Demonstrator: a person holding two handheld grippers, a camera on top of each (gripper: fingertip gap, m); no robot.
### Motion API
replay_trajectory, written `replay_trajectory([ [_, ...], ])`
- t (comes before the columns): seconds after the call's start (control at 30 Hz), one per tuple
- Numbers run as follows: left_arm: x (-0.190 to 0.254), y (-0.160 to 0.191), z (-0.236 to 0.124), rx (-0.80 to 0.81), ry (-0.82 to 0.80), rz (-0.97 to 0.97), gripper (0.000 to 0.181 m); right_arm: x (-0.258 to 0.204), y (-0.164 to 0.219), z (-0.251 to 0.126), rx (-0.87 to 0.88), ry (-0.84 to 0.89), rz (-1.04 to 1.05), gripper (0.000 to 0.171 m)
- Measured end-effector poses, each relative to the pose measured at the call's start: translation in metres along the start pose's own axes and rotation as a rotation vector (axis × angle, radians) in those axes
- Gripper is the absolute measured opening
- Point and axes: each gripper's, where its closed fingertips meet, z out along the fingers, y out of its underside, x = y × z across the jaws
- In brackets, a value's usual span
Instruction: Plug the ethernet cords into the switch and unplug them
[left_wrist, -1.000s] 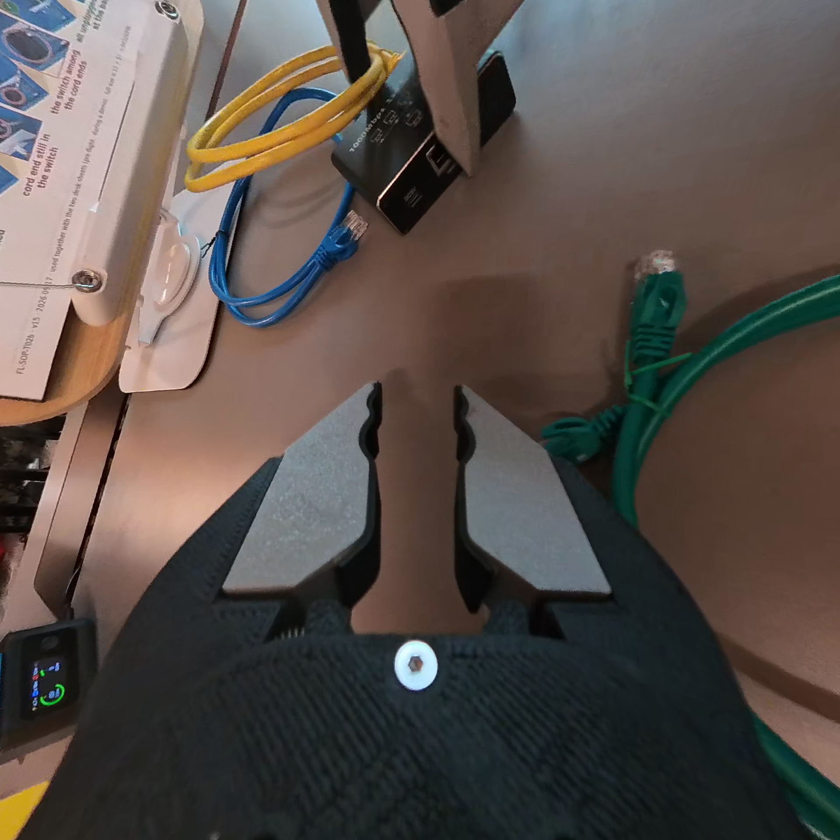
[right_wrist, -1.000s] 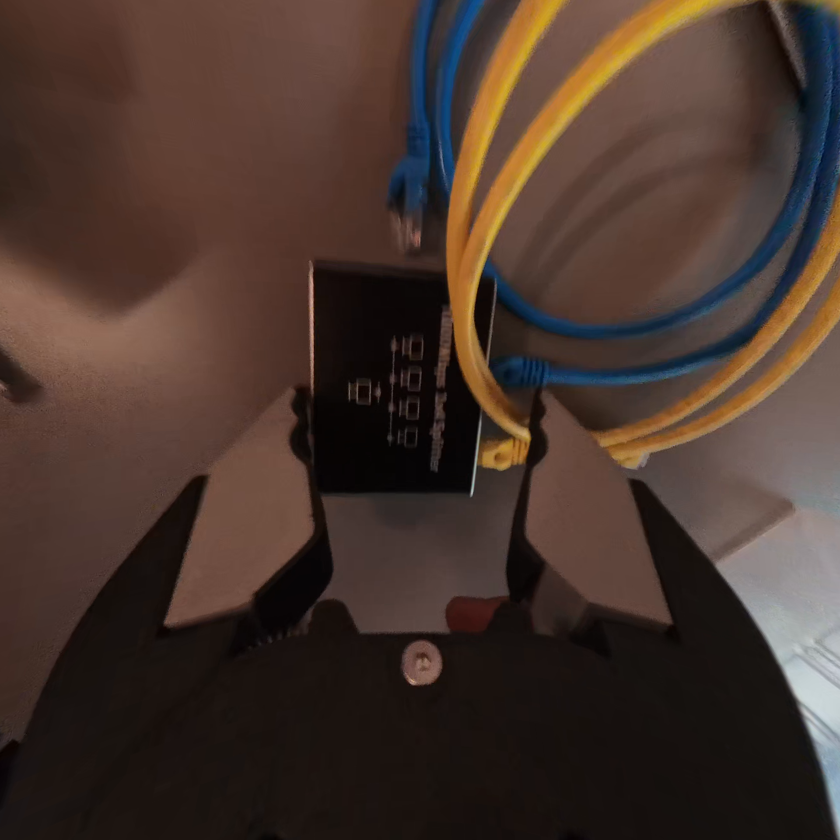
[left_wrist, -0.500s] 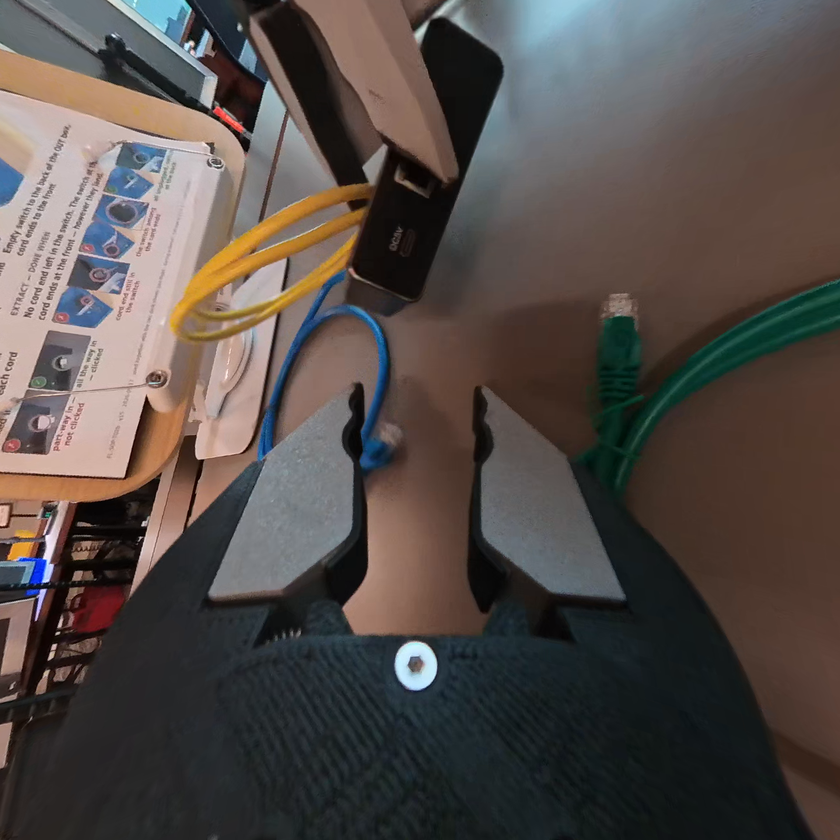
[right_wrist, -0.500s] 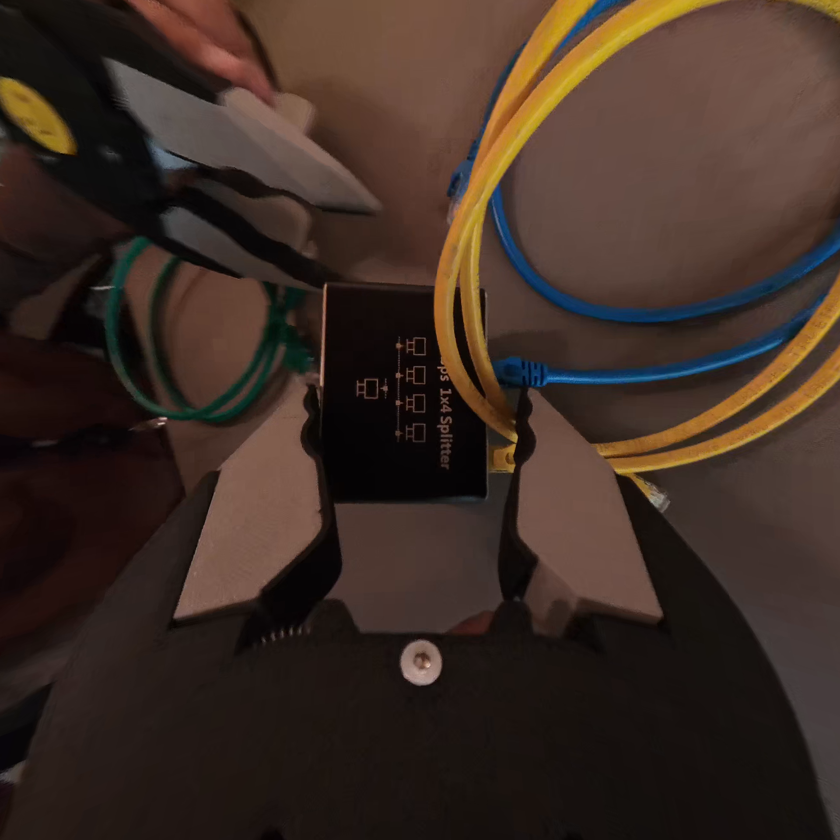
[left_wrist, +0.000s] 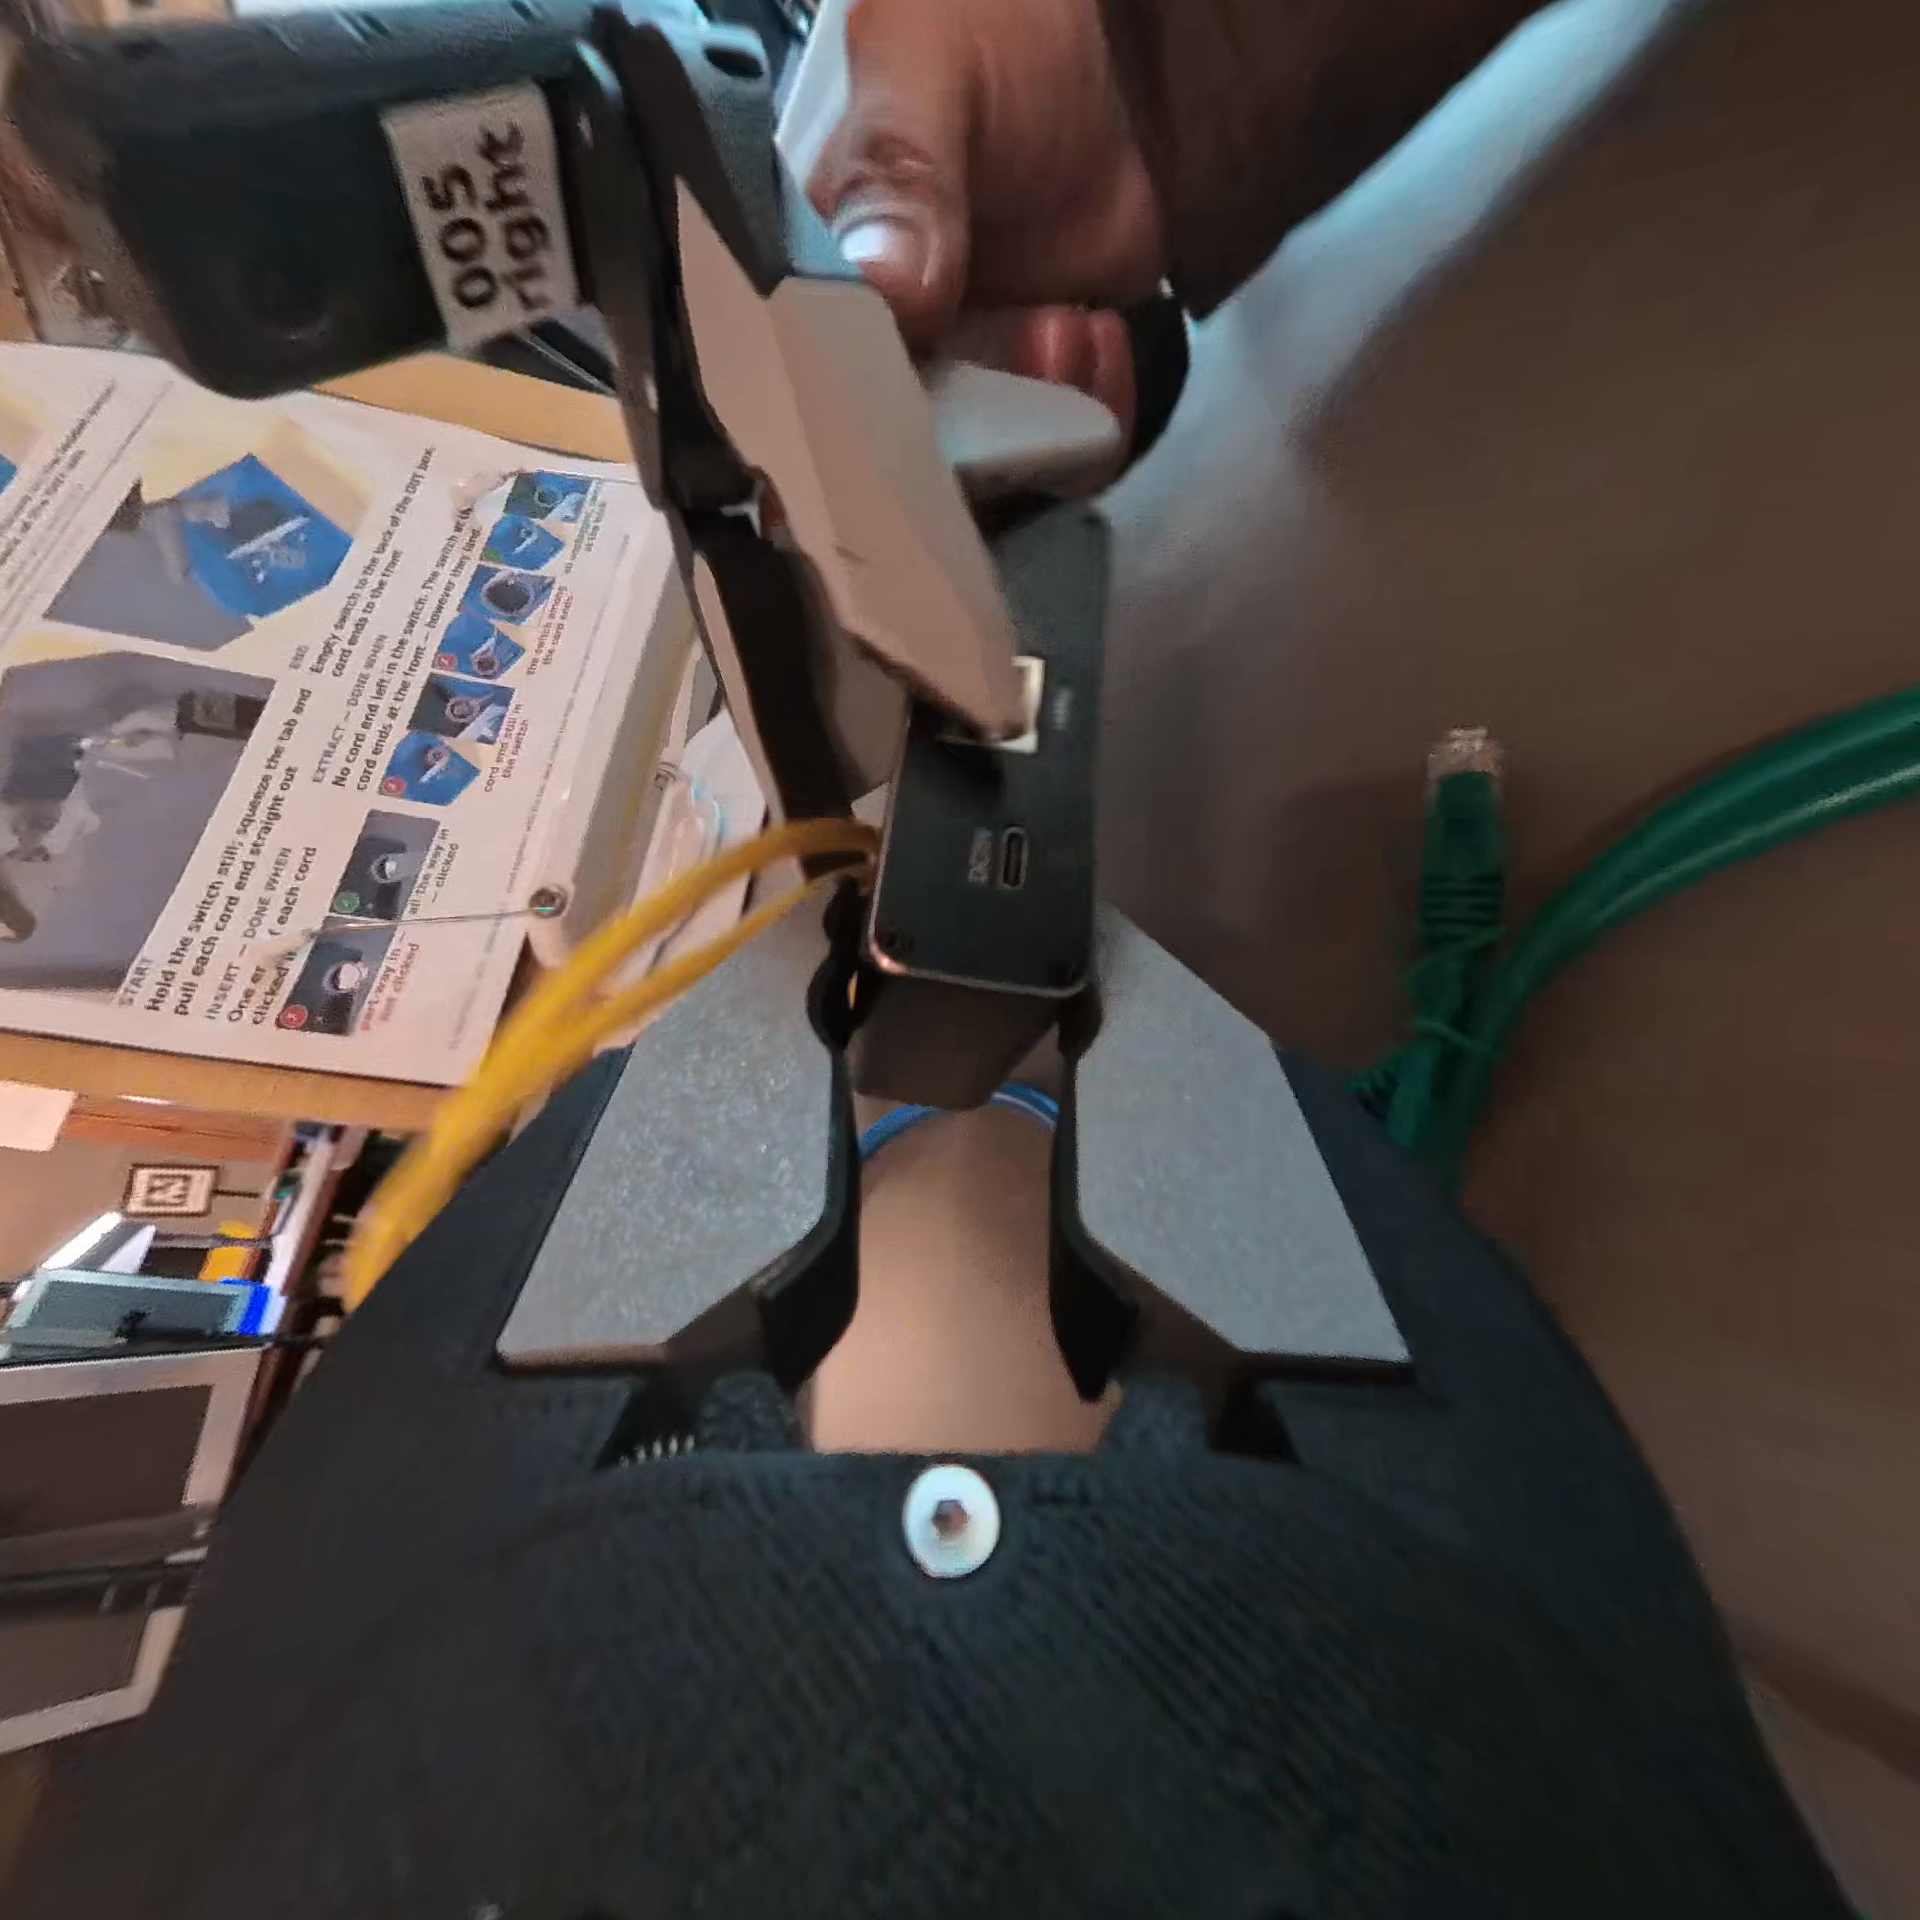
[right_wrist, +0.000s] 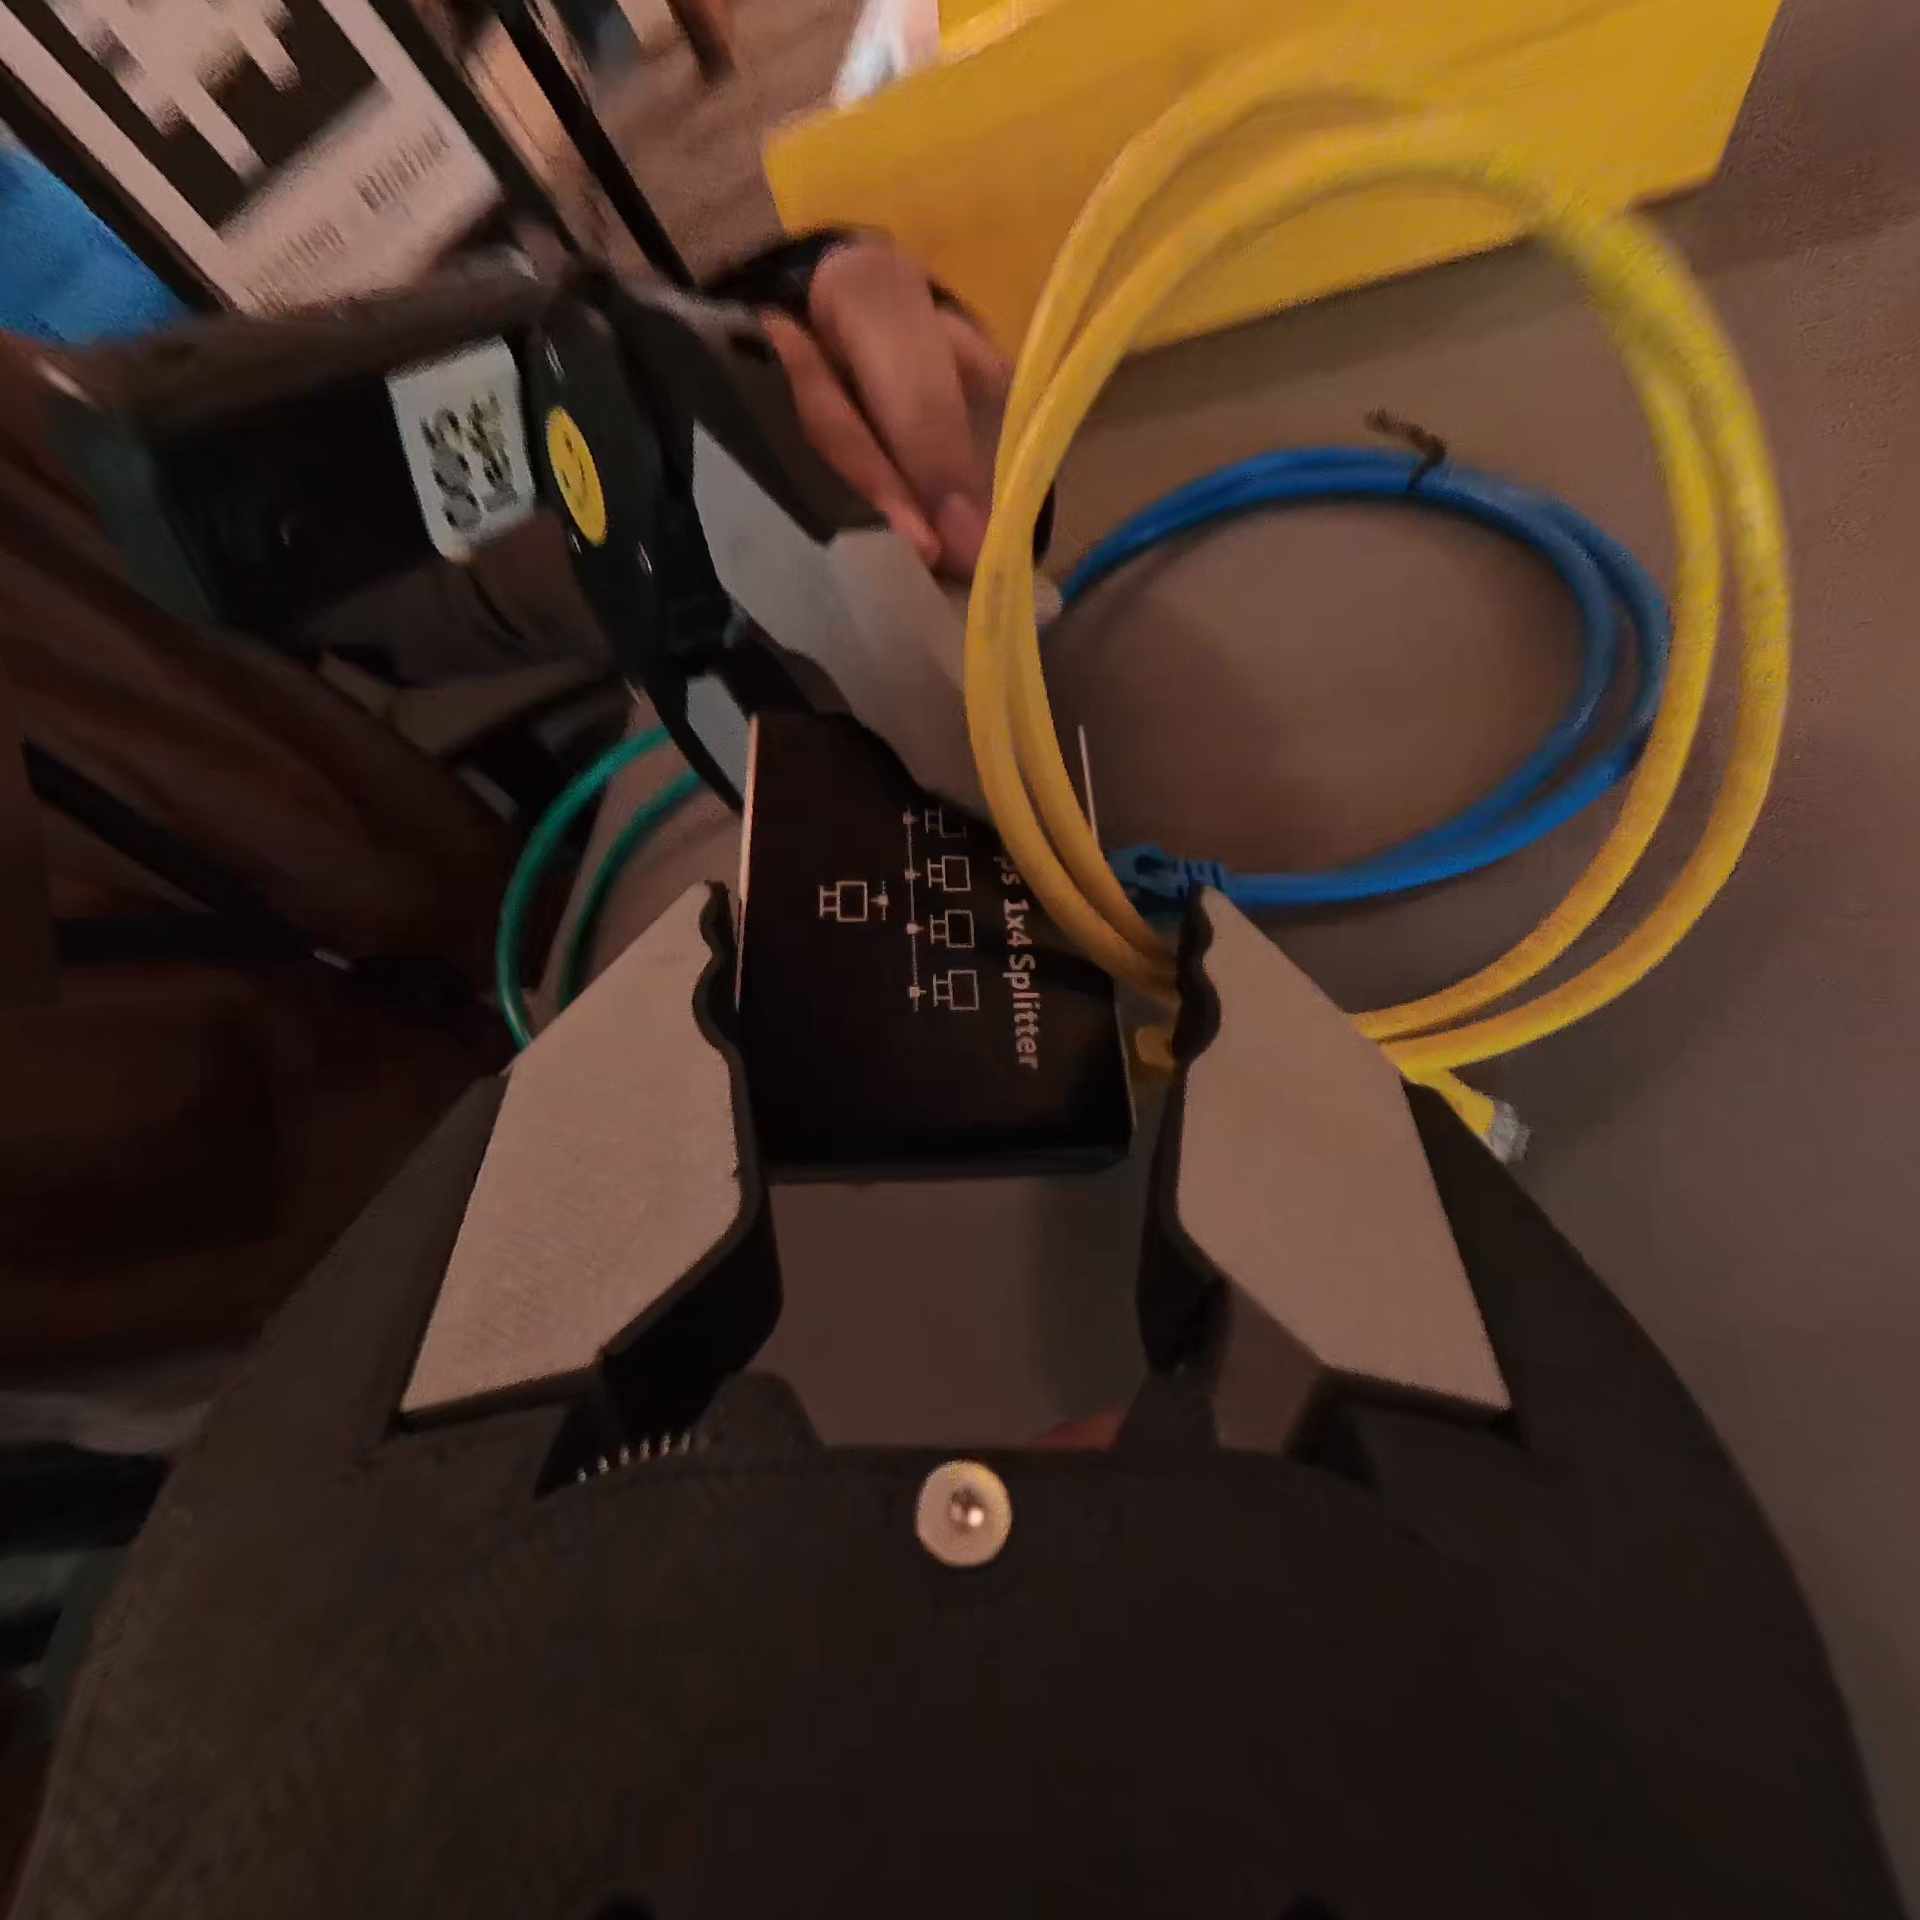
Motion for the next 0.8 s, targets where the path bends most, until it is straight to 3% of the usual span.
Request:
replay_trajectory([
  [0.03,-0.001,-0.002,0.000,0.015,0.003,-0.015,0.034,0.000,-0.009,-0.001,0.074,-0.051,0.023,0.078],
  [0.1,-0.002,0.001,0.001,-0.010,-0.014,0.006,0.034,0.003,-0.018,-0.002,0.181,-0.140,0.075,0.070],
  [0.2,-0.006,0.005,0.005,-0.037,-0.036,0.023,0.034,0.012,-0.019,-0.007,0.184,-0.148,0.122,0.068],
  [0.27,-0.012,0.006,0.005,-0.041,-0.052,-0.008,0.034,0.022,-0.023,-0.018,0.218,-0.052,0.099,0.069],
  [0.43,-0.038,0.030,0.000,-0.110,-0.139,-0.077,0.034,0.057,-0.034,-0.066,0.352,0.387,0.013,0.062],
  [0.57,-0.064,0.064,-0.008,-0.239,-0.270,-0.102,0.033,0.044,-0.052,-0.081,0.436,0.462,-0.004,0.070],
  [0.7,-0.081,0.080,-0.016,-0.251,-0.341,-0.206,0.033,0.022,-0.048,-0.058,0.336,0.430,-0.077,0.066],
  [0.8,-0.084,0.086,-0.018,-0.249,-0.357,-0.229,0.034,-0.004,-0.019,-0.014,0.137,0.249,-0.088,0.063],
])
